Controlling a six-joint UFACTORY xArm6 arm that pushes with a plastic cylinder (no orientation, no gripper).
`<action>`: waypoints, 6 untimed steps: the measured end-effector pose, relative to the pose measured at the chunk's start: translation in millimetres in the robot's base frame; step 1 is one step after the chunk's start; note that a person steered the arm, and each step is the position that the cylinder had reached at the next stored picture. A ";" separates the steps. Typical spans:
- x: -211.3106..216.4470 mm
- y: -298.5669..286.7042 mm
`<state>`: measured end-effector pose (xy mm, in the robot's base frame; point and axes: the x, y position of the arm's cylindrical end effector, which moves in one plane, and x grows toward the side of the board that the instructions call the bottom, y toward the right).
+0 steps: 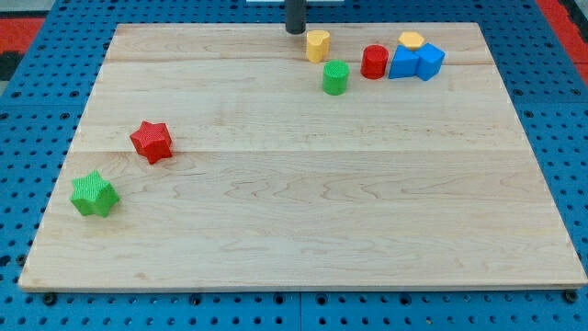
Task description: Move blue cube towards the bottom center
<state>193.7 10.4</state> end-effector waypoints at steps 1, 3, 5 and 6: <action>11.2 111.2; 43.2 198.6; 159.8 140.5; 233.9 129.0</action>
